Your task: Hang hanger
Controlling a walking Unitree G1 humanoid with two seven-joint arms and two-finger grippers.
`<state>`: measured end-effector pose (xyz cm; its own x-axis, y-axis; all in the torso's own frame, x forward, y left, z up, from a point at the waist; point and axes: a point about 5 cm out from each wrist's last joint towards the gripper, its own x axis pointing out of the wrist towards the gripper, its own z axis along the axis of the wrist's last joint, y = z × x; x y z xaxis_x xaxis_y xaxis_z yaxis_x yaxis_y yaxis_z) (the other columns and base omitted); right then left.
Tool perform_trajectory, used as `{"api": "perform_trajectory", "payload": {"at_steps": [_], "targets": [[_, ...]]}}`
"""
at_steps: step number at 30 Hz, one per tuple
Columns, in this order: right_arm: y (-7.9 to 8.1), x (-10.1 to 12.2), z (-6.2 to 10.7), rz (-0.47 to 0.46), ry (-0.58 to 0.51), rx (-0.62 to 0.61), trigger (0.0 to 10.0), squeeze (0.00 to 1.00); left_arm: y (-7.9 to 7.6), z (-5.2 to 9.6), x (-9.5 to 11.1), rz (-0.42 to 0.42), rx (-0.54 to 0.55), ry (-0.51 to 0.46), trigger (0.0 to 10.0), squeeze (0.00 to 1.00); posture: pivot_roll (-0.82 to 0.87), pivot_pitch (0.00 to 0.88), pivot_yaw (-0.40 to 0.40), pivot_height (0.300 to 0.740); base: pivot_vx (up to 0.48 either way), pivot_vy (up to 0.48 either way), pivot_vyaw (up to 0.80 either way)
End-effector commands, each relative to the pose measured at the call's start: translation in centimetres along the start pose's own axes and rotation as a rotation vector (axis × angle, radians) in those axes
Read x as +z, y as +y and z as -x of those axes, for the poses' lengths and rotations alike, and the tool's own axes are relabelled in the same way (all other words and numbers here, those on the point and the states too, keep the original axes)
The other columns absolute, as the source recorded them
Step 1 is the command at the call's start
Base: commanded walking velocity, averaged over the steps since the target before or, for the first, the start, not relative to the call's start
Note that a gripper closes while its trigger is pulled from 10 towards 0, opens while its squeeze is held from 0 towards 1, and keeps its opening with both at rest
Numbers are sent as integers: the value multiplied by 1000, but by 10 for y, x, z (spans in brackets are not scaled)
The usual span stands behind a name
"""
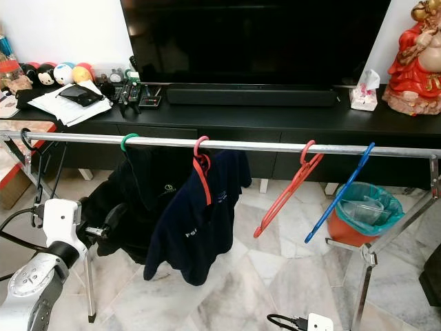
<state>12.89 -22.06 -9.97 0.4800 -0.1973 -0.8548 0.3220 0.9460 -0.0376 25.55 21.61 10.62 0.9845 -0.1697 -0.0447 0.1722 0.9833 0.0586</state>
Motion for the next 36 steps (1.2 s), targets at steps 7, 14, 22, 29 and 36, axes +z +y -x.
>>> {"api": "perform_trajectory", "payload": {"at_steps": [7,14,22,29,36], "targets": [[1,1,0,-7,-3,2,10000,0,2,-2,-1,3,14,5,10000,0,86,0,34,740,0,148,0],[0,1,0,-5,-3,3,10000,0,2,-2,0,0,14,5,10000,0,89,0,32,740,0,283,0],[1,1,0,-5,-2,5,10000,0,1,-2,2,-10,10,-2,10000,0,88,0,34,740,0,158,0],[0,1,0,-7,0,3,10000,0,3,-2,2,-15,10,-2,10000,0,89,0,35,740,0,0,0],[-2,-1,0,-7,1,3,10000,0,3,-2,2,-16,7,-1,10000,0,89,0,36,740,0,0,0]]}}
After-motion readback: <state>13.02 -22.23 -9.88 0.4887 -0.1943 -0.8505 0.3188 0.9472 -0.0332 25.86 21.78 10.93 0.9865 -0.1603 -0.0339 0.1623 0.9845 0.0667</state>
